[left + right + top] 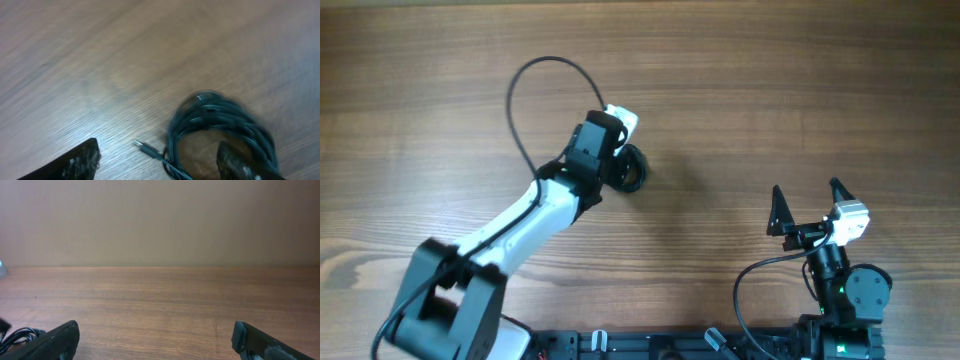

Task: Untangle cables
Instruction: 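Lower the left gripper and grasp the black cable coil, then lift the coil with the left gripper and adjust its grip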

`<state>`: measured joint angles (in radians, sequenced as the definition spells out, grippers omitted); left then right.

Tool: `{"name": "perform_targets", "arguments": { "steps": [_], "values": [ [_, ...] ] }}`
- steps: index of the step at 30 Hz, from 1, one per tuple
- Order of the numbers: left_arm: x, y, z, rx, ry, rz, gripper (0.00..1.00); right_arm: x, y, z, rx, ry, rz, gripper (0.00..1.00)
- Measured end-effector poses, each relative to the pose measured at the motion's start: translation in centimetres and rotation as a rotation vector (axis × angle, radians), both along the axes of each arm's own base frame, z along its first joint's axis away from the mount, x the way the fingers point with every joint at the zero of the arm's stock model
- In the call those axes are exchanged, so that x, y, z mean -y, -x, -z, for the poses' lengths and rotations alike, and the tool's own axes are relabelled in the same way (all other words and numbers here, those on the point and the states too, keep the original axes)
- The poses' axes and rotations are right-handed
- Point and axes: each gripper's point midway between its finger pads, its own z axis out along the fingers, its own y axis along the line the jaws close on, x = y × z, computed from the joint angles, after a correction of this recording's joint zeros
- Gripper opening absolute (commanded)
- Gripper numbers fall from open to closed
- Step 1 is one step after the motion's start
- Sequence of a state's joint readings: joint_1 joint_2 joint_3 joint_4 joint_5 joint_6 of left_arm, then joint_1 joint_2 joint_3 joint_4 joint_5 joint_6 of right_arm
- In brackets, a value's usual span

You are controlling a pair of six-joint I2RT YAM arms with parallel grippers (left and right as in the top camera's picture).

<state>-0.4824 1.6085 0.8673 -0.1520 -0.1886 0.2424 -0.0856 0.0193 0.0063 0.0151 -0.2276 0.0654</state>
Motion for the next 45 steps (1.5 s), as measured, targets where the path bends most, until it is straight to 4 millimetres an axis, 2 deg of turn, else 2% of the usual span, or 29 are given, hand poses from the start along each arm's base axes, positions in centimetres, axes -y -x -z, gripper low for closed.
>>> {"name": "perform_targets", "arguments": {
  "steps": [4, 7, 10, 12, 13, 14, 15, 21, 23, 26, 29, 31, 33, 34, 35, 37, 39, 40, 41, 42, 44, 45],
  "values": [
    [0.8, -0.4, 2.3, -0.008, -0.093, 0.156, 0.68, 0.0, 0.0, 0.0, 0.000, 0.000, 0.000, 1.00],
    [1.1, -1.4, 2.9, 0.023, -0.110, 0.194, 0.61, 0.0, 0.0, 0.0, 0.000, 0.000, 0.000, 1.00],
    [1.0, -1.8, 3.9, 0.026, -0.148, 0.237, 0.59, 0.0, 0.0, 0.0, 0.000, 0.000, 0.000, 1.00],
    [1.1, -2.1, 4.4, 0.035, -0.166, 0.259, 0.46, 0.0, 0.0, 0.0, 0.000, 0.000, 0.000, 1.00],
    [1.0, -2.2, 4.8, 0.031, -0.174, 0.266, 0.26, 0.0, 0.0, 0.0, 0.000, 0.000, 0.000, 1.00],
    [0.9, -2.2, 5.3, 0.023, -0.185, 0.279, 0.11, 0.0, 0.0, 0.0, 0.000, 0.000, 0.000, 1.00],
    [0.9, -2.2, 5.5, 0.020, -0.183, 0.279, 0.04, 0.0, 0.0, 0.0, 0.000, 0.000, 0.000, 1.00],
    [0.6, -2.4, 5.6, 0.022, -0.185, 0.280, 0.04, 0.0, 0.0, 0.0, 0.000, 0.000, 0.000, 1.00],
    [0.5, -2.8, 5.3, 0.035, -0.156, 0.232, 0.04, 0.0, 0.0, 0.0, 0.000, 0.000, 0.000, 1.00],
    [-0.4, -3.5, 4.7, 0.046, -0.075, 0.045, 0.04, 0.0, 0.0, 0.0, 0.000, 0.000, 0.000, 1.00],
    [-1.4, -3.1, 3.8, 0.028, 0.037, -0.160, 0.04, 0.0, 0.0, 0.0, 0.000, 0.000, 0.000, 1.00],
    [-2.1, -2.4, 1.7, 0.016, 0.203, -0.377, 0.04, 0.0, 0.0, 0.0, -0.001, 0.000, 0.000, 1.00],
    [-2.4, -1.0, 0.3, -0.037, 0.373, -0.569, 0.29, 0.0, 0.0, 0.0, 0.000, 0.000, 0.000, 1.00],
    [-2.0, -0.1, 0.2, -0.095, 0.458, -0.639, 0.48, 0.0, 0.0, 0.0, 0.001, 0.000, 0.000, 1.00],
    [-1.4, 0.6, 0.2, -0.149, 0.531, -0.682, 0.63, 0.0, 0.0, 0.0, 0.001, 0.000, 0.000, 1.00],
    [0.6, 1.7, 0.1, -0.277, 0.687, -0.731, 0.99, 0.0, 0.0, 0.0, 0.001, 0.000, 0.000, 1.00],
    [1.9, 2.5, 0.2, -0.366, 0.758, -0.747, 1.00, 0.0, 0.0, 0.0, 0.001, 0.000, 0.000, 1.00],
    [2.0, 2.6, 0.2, -0.372, 0.764, -0.750, 0.95, 0.0, 0.0, 0.0, 0.001, 0.000, 0.000, 1.00],
    [1.9, 2.5, 0.2, -0.369, 0.761, -0.751, 0.67, 0.0, 0.0, 0.0, 0.001, 0.000, 0.000, 1.00],
    [1.8, 2.5, 0.2, -0.359, 0.750, -0.745, 0.58, 0.0, 0.0, 0.0, 0.001, 0.000, 0.000, 1.00],
    [1.4, 2.3, 0.3, -0.330, 0.713, -0.721, 0.56, 0.0, 0.0, 0.0, 0.001, 0.000, 0.000, 1.00],
    [1.2, 2.2, 0.3, -0.316, 0.691, -0.699, 0.51, 0.0, 0.0, 0.0, 0.001, 0.000, 0.000, 1.00]
  ]
}}
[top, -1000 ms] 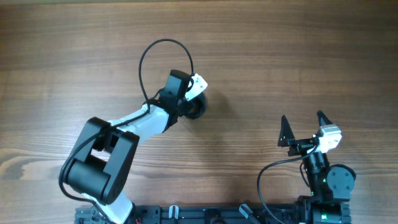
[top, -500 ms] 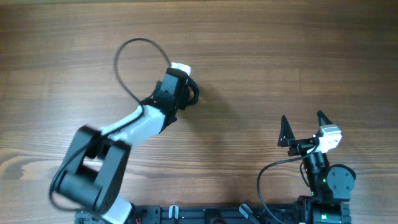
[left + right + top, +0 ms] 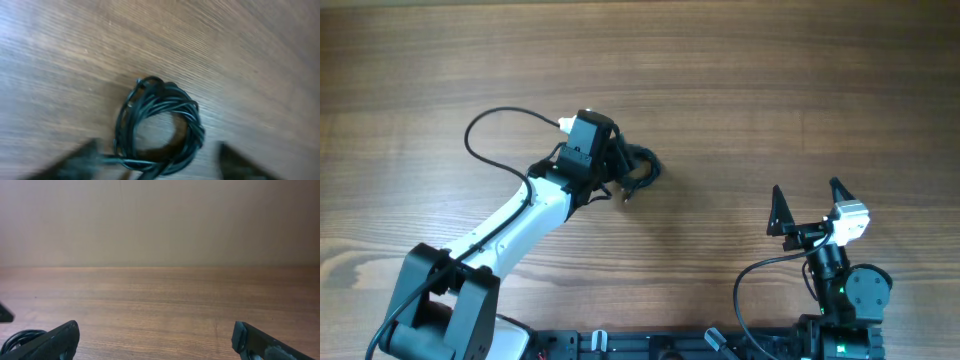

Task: Untangle cables
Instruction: 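Lift the coil with the left gripper and adjust its grip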

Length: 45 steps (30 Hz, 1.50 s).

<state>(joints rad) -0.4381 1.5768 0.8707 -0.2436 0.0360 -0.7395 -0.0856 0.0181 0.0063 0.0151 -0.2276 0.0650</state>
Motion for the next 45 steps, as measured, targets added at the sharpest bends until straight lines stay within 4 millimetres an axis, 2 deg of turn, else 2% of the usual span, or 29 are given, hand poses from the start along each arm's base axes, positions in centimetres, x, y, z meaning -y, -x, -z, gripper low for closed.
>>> {"name": "perform_targets", "arguments": {
  "steps": [1, 3, 6, 7, 8, 14, 15, 18, 19, 29, 32, 34, 40, 45],
  "values": [
    [-0.2, -0.2, 0.0, 0.023, -0.038, 0.037, 0.36, 0.0, 0.0, 0.0, 0.000, 0.000, 0.000, 1.00],
    [-0.3, -0.6, -0.3, 0.068, -0.089, 0.099, 0.26, 0.0, 0.0, 0.0, 0.000, 0.000, 0.000, 1.00],
    [-0.4, -1.4, -0.6, 0.122, -0.141, 0.146, 0.26, 0.0, 0.0, 0.0, 0.000, 0.000, 0.000, 1.00],
    [-0.5, -1.6, -0.4, 0.129, -0.156, 0.151, 0.29, 0.0, 0.0, 0.0, 0.000, 0.000, 0.000, 1.00],
    [-0.7, -1.7, -0.2, 0.134, -0.177, 0.161, 0.36, 0.0, 0.0, 0.0, 0.000, 0.000, 0.000, 1.00],
    [-1.1, -1.6, 3.5, 0.072, -0.247, 0.201, 0.36, 0.0, 0.0, 0.0, 0.000, 0.000, 0.000, 1.00],
    [-1.1, -1.6, 3.9, 0.065, -0.250, 0.206, 0.33, 0.0, 0.0, 0.0, 0.000, 0.000, 0.000, 1.00],
    [-0.8, -1.5, 4.6, 0.054, -0.244, 0.223, 0.16, 0.0, 0.0, 0.0, 0.000, 0.000, 0.000, 1.00],
    [-0.6, -1.4, 4.8, 0.049, -0.240, 0.235, 0.04, 0.0, 0.0, 0.0, 0.000, 0.000, 0.000, 1.00],
    [0.3, -0.9, 5.2, 0.027, -0.190, 0.261, 0.04, 0.0, 0.0, 0.0, 0.000, 0.000, 0.000, 1.00],
    [0.4, 0.1, 4.9, -0.011, -0.162, 0.263, 0.04, 0.0, 0.0, 0.0, 0.000, 0.000, 0.000, 1.00],
    [0.5, 0.3, 4.1, -0.010, -0.142, 0.254, 0.04, 0.0, 0.0, 0.0, 0.000, 0.000, 0.000, 1.00],
    [0.6, 0.6, -1.2, 0.061, -0.063, 0.189, 0.04, 0.0, 0.0, 0.0, 0.000, 0.000, 0.000, 1.00],
    [0.2, 1.4, -1.0, 0.018, -0.055, 0.159, 0.04, 0.0, 0.0, 0.0, 0.000, 0.000, 0.000, 1.00]
  ]
}}
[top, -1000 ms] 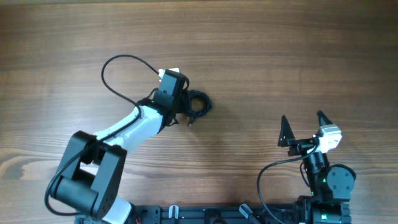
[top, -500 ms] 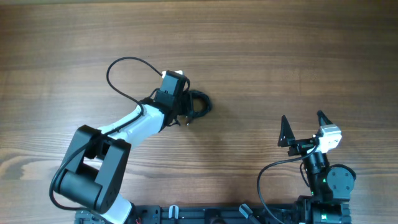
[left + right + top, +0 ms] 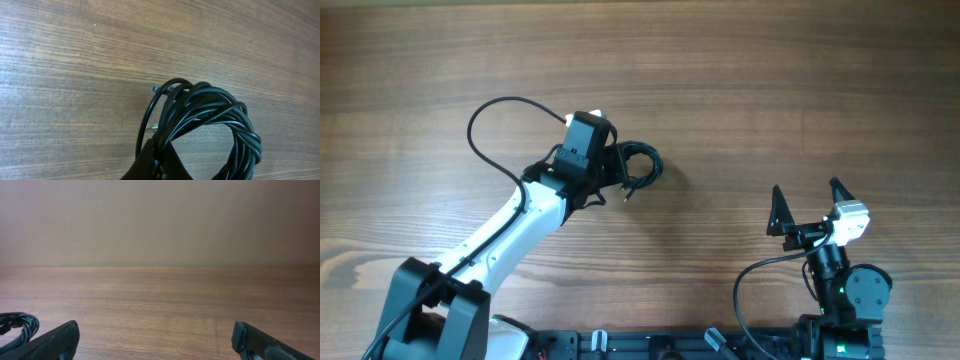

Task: Untangle cables
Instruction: 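Lift the coil with the left gripper and adjust its grip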

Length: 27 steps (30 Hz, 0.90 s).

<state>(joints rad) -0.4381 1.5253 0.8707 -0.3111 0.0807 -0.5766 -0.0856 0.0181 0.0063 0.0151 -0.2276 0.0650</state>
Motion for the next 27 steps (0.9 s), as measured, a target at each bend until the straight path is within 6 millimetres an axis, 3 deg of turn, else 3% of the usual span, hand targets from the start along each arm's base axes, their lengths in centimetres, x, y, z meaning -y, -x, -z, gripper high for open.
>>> {"name": "perform_targets", "arguments": {
  "steps": [13, 27],
  "values": [
    [-1.9, 2.8, 2.0, -0.234, 0.073, -0.344, 0.04, 0.0, 0.0, 0.0, 0.000, 0.000, 0.000, 1.00],
    [0.7, 4.5, 2.1, -0.214, 0.020, -0.305, 0.04, 0.0, 0.0, 0.0, 0.000, 0.000, 0.000, 1.00]
  ]
}}
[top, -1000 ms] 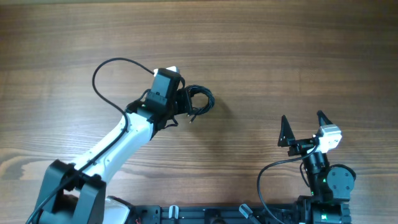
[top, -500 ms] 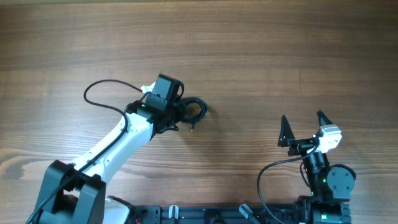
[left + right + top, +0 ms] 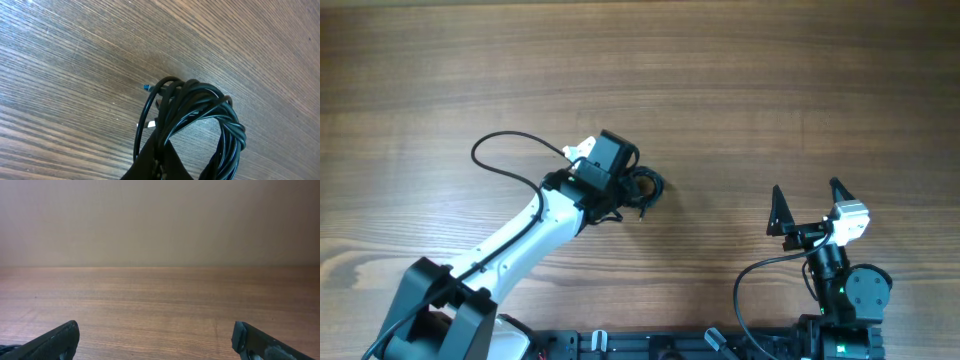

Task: Untangle cables
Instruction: 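Lift the coil with the left gripper and adjust its grip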

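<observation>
A coil of black cables (image 3: 200, 117) hangs in my left gripper (image 3: 159, 162), which is shut on strands at the coil's near side. Overhead, the coil (image 3: 646, 187) pokes out to the right of the left gripper (image 3: 625, 190), near the table's middle. Two small plug ends (image 3: 145, 88) stick out of the bundle at its left. My right gripper (image 3: 810, 208) stands open at the front right, well away from the coil, with nothing between its fingers (image 3: 57, 339).
The wooden table (image 3: 770, 90) stretches all round. The left arm's own black cable (image 3: 505, 155) loops out to its left. A plain wall (image 3: 160, 220) rises behind the table's far edge in the right wrist view.
My left gripper, still shut on the coil, has shifted a little right and toward the front, and turned. The coil has nearly left the right wrist view. The right arm has not moved.
At first my left gripper stood open over the coil lying on the table. Then it was still open around the coil, which had shifted. By the last earlier moment it was shut on the coil's strands, and now it holds them slightly farther right.
</observation>
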`<state>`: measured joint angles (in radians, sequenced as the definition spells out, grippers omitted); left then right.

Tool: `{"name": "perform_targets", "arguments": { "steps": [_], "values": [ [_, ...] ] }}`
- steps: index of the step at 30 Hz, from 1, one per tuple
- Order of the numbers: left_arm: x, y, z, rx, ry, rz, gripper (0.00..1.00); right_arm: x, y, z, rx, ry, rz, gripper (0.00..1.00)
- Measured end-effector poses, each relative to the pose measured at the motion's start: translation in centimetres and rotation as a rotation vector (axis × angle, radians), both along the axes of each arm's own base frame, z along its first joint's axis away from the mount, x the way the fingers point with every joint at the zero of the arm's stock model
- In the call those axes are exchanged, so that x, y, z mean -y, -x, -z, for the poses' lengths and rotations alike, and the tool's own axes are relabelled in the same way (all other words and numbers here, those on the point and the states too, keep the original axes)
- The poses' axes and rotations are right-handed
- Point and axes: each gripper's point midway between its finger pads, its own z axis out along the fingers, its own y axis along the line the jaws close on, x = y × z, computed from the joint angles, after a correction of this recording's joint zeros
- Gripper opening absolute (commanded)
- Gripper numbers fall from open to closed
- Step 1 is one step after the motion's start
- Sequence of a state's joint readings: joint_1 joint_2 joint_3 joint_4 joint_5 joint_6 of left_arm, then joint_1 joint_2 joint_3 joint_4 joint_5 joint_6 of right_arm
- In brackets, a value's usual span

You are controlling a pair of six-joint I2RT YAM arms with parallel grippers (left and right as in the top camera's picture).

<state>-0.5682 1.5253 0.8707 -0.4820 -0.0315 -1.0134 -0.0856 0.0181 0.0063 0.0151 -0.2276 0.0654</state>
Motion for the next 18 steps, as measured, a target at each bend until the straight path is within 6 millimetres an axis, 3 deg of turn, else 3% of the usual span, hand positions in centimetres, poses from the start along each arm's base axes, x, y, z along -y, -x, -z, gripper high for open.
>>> {"name": "perform_targets", "arguments": {
  "steps": [5, 9, 11, 14, 18],
  "values": [
    [-0.2, 0.2, 0.1, -0.008, -0.009, -0.048, 0.08, 0.0, 0.0, 0.0, 0.000, 0.000, 0.000, 1.00],
    [0.4, 0.6, 0.1, -0.011, -0.004, -0.045, 0.78, 0.0, 0.0, 0.0, 0.000, 0.000, 0.000, 1.00],
    [0.7, 0.9, 0.2, -0.012, -0.004, -0.036, 1.00, 0.0, 0.0, 0.0, 0.000, 0.000, 0.000, 1.00],
    [0.9, 0.8, 0.1, 0.002, -0.015, 0.003, 1.00, 0.0, 0.0, 0.0, 0.000, 0.000, 0.000, 1.00],
    [0.6, -1.0, -0.8, 0.104, -0.089, 0.159, 0.97, 0.0, 0.0, 0.0, 0.000, 0.000, 0.000, 1.00]
  ]
}}
